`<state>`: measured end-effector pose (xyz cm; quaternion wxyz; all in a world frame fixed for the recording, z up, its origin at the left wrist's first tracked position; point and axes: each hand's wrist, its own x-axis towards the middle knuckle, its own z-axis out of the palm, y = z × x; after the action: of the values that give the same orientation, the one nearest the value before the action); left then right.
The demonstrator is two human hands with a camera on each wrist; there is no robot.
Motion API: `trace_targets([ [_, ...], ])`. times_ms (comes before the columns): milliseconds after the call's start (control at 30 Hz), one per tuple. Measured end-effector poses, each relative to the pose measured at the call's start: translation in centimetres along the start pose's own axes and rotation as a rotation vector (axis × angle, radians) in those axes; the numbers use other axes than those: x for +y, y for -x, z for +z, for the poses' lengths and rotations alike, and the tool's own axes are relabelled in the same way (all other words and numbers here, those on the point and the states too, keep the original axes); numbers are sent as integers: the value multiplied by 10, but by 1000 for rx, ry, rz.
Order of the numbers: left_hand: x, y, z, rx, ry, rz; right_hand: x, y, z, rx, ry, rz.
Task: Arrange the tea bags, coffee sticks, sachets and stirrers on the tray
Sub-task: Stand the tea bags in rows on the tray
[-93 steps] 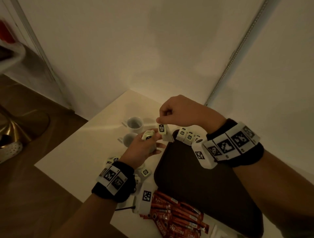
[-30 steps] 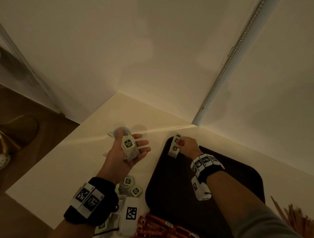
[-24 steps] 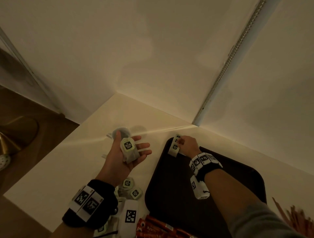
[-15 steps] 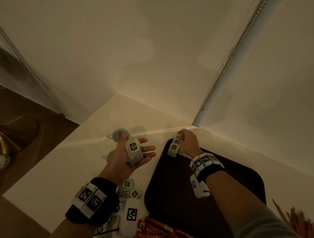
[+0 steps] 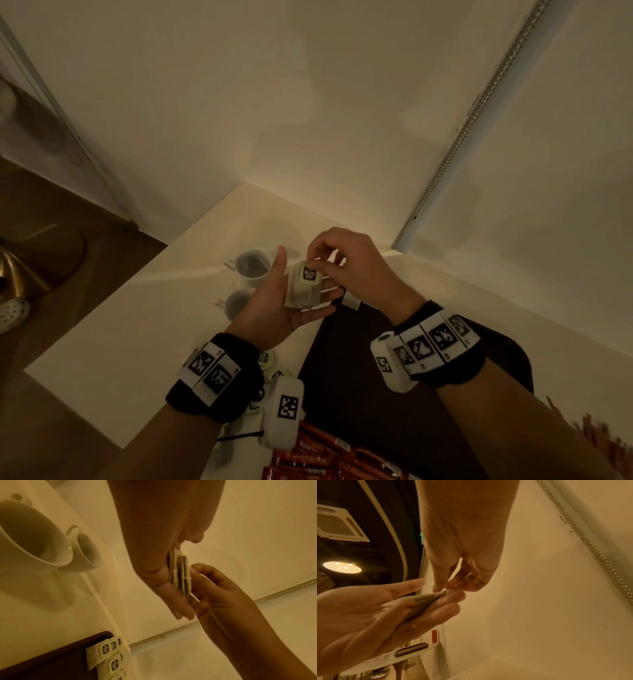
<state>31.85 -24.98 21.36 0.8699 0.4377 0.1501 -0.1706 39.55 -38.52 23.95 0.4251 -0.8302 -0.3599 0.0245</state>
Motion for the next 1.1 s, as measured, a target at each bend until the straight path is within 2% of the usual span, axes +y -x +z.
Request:
trace_targets([
  [133,-1,1,3,12,-14,55,-7,1,-9,-80,-57,69],
  [233,0,1,3,33,-47,108,-11,2,-7,-110,10,33],
  [367,3,2,-1,15,-106,131,-20,-1,-12,3,27,23],
  [433,5,2,-3,29,-71,155,-29,-5,-22,71,1,1],
  [500,6,2,-4,54,8,180,-43,-10,-35,76,39,-10],
  [667,6,5,1,4,51,246,-72,-18,-47,-126,278,-36],
  [767,5,7,5,-36,13,254,-78,-19,-48,-191,250,-3],
  [967,2,12,7,-102,-9,175,-69,-17,-47,-111,313,108],
  [1100,-1,14,9,-116,-56,196,-64,-14,-47,-79,243,144],
])
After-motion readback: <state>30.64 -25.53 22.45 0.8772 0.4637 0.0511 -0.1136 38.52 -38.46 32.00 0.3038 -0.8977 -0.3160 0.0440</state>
